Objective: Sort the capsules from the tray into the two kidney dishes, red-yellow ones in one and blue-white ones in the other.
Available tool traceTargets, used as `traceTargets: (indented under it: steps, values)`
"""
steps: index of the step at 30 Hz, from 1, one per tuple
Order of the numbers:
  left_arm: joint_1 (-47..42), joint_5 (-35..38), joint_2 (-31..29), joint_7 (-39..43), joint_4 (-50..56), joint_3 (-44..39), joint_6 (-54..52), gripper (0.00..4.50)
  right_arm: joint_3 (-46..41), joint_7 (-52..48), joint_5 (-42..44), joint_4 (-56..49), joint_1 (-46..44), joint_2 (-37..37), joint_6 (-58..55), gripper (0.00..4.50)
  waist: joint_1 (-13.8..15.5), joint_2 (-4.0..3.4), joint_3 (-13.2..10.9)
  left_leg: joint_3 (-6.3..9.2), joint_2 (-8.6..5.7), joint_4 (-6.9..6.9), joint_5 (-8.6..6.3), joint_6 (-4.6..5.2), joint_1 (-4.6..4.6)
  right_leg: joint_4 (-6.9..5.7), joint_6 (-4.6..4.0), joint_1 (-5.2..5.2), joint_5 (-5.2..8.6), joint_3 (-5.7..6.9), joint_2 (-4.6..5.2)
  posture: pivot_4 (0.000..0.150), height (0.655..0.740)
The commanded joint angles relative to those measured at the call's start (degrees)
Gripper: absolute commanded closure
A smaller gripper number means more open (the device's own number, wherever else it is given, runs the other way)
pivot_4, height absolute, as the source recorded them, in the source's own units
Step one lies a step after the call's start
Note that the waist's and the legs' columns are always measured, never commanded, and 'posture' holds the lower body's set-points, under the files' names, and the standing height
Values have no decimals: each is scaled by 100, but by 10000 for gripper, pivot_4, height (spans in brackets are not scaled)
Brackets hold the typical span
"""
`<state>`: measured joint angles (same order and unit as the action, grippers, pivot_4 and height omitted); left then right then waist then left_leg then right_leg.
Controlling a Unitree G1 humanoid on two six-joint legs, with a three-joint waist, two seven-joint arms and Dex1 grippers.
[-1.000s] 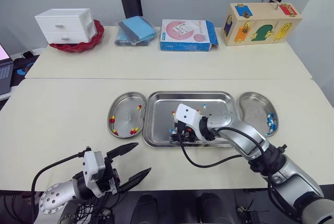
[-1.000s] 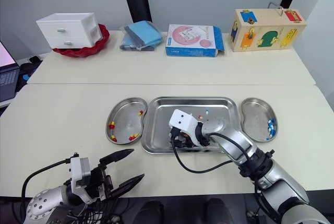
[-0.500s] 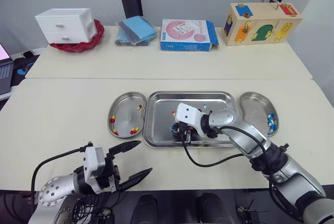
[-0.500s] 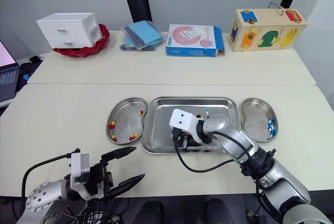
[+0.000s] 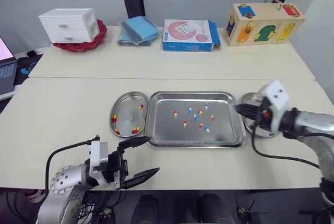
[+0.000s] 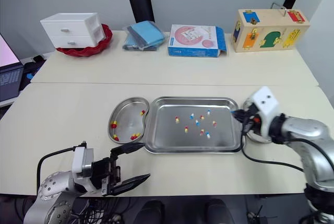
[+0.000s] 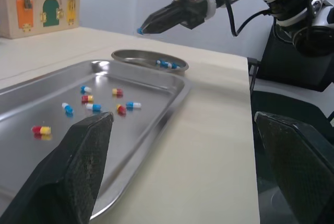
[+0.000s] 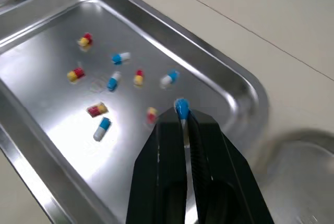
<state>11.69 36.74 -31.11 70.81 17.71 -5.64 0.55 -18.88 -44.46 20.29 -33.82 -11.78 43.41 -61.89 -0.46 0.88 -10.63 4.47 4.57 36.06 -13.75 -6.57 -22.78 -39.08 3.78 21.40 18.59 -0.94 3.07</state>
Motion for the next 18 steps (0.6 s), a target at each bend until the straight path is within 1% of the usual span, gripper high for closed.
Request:
traceTargets:
  steps: [1, 5, 10, 12, 13, 18]
  values:
    - [-81, 119, 26, 77, 140, 68, 16, 0, -543, 227, -73, 20, 279, 208, 121, 44800, -17, -1, 0, -2, 0, 0, 0, 0, 1, 0, 0, 0, 0, -3, 0, 1500, 7078]
    - [-225, 114, 32, 81, 85, 139, 10, 0, -545, 472, -191, 212, 516, 318, 253, 44800, -44, -1, 1, -2, 0, 0, 0, 0, 2, -1, 0, 0, 0, -4, 0, 1500, 7078]
    - [-295, 94, 68, 33, 89, 167, 8, 0, -384, 941, -373, 448, 459, 285, 415, 44800, -55, -2, 1, -2, 0, 0, 0, 0, 1, 0, 0, -1, 0, -3, 0, 1500, 7078]
    - [-274, 92, 79, -1, 135, 173, 1, 0, -316, 1034, -483, 540, 502, 368, 542, 38850, -60, -2, 1, -2, 0, 1, 0, 0, 0, 0, 1, -1, 0, -3, 0, 1500, 7078]
    - [-262, 93, 82, -19, 160, 177, -4, 0, -292, 1036, -503, 563, 531, 400, 600, 37263, -62, -3, 1, -2, 0, 1, 0, 0, 0, 0, 1, 0, 0, -2, 0, 1500, 7078]
    - [-173, 99, 115, -183, 339, 159, -51, 0, -286, 1041, -466, 555, 622, 402, 774, 24055, -95, -4, 2, -2, 0, 1, 0, 0, 0, 0, 1, -1, 0, -3, 0, 1500, 7078]
